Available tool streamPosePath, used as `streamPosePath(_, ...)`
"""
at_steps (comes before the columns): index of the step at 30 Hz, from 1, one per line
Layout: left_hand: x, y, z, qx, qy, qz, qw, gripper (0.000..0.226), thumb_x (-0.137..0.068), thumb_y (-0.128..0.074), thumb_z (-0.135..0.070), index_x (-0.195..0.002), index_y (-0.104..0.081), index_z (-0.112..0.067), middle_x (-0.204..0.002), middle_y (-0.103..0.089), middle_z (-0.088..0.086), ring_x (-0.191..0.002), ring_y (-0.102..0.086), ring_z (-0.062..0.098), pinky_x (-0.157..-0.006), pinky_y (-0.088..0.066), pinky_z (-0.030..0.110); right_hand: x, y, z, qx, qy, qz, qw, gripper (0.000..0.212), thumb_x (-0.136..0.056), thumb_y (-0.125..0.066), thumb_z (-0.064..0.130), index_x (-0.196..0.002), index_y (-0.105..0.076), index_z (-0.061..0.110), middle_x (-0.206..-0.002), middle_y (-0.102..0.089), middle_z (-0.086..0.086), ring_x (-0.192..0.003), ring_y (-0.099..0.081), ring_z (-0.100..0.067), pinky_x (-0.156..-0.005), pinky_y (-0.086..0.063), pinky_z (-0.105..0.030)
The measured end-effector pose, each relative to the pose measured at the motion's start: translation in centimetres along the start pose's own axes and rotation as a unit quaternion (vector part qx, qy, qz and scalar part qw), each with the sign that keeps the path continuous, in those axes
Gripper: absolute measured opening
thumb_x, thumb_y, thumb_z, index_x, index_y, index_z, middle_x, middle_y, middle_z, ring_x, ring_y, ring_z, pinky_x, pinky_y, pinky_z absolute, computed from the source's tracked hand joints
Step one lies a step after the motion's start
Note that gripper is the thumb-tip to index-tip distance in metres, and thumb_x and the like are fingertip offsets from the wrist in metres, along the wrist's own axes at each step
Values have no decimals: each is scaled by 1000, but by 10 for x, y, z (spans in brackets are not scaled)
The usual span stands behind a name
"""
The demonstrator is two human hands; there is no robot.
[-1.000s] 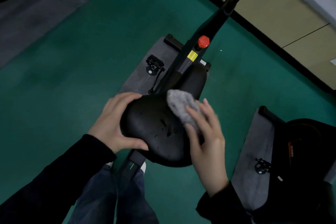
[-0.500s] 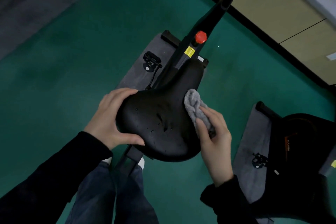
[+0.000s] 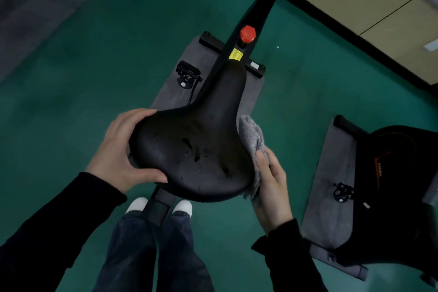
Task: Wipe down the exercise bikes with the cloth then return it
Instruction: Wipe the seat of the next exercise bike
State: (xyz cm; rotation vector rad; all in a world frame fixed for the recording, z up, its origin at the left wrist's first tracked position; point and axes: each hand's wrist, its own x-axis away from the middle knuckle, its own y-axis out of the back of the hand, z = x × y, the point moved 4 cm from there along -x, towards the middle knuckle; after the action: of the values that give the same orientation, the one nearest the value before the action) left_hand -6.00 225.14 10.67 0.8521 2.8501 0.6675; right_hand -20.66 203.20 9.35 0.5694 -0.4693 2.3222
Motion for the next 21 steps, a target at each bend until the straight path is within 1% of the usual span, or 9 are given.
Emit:
streamPosePath(2, -1, -1, 1, 6, -3, 2, 1000, 100, -35, -66, -84, -121, -40, -39, -124, -35, -22, -123, -37, 17, -106, -32, 42, 4, -1, -7, -69, -10, -23, 997, 34, -95, -50, 20, -124, -58, 4, -125, -62, -19, -116, -58, -33, -98, -49, -41)
streamPosePath(4, -1, -1, 3, 11, -5, 4, 1000, 99, -38, -63, -86, -121, -40, -39, -124, -35, -23, -122, -37, 13, -106, -32, 36, 16, -2, -13, -73, 13, -39, 996, 31, -97, -47, 19, -124, -57, 6, -124, -63, -18, -112, -60, -29, -94, -50, -36)
streamPosePath(8, 2, -3, 5, 23, -15, 2, 1000, 94, -39, -65, -84, -121, -42, -44, -123, -37, -32, -120, -38, -2, -103, -31, 15, 39, 1, -24, -73, 49, -63, 994, 33, -97, -48, 20, -129, -55, 12, -128, -62, -10, -122, -56, -29, -106, -42, -44)
streamPosePath(10, 1, -4, 7, 27, -16, 1, 999, 95, -37, -71, -75, -121, -42, -44, -124, -37, -27, -121, -39, 4, -101, -30, 9, 34, -2, -21, -106, 40, -53, 992, 32, -99, -46, 20, -129, -55, 14, -128, -63, -8, -120, -58, -25, -102, -47, -39)
streamPosePath(13, 1, -6, 8, 26, -25, 3, 999, 91, -37, -73, -56, -121, -41, -41, -123, -37, -25, -120, -39, 6, -99, -32, 9, 20, -12, -18, -183, -16, -73, 980, 25, -101, -43, 18, -120, -60, 17, -115, -70, -1, -107, -66, -15, -82, -56, -26)
streamPosePath(16, 1, -8, 9, 29, -24, 11, 999, 90, -37, -73, -54, -121, -41, -42, -124, -35, -29, -122, -37, 6, -102, -33, 21, 25, -17, -24, -218, -22, -125, 968, 21, -102, -44, 20, -108, -63, 23, -104, -74, 7, -97, -69, -9, -72, -56, -22)
streamPosePath(18, -1, -4, 9, 23, -26, 31, 999, 94, -36, -73, -56, -123, -40, -43, -125, -35, -27, -123, -36, 7, -101, -32, 17, 36, -22, -29, -224, 7, -167, 960, 23, -102, -44, 22, -117, -62, 23, -115, -71, 2, -106, -67, -15, -79, -56, -25)
streamPosePath(20, -4, 1, 10, 6, -31, 62, 998, 98, -35, -74, -61, -125, -37, -47, -127, -34, -29, -122, -35, -3, -96, -33, 8, 50, -29, -34, -207, 45, -231, 950, 29, -102, -45, 23, -129, -55, 22, -124, -66, 0, -114, -63, -17, -90, -53, -28)
streamPosePath(21, -4, 4, 11, -2, -33, 78, 996, 100, -34, -75, -63, -126, -36, -49, -128, -33, -30, -122, -34, -7, -97, -34, 11, 58, -34, -37, -187, 70, -267, 943, 31, -101, -46, 23, -131, -54, 23, -128, -64, 1, -117, -61, -16, -94, -51, -29)
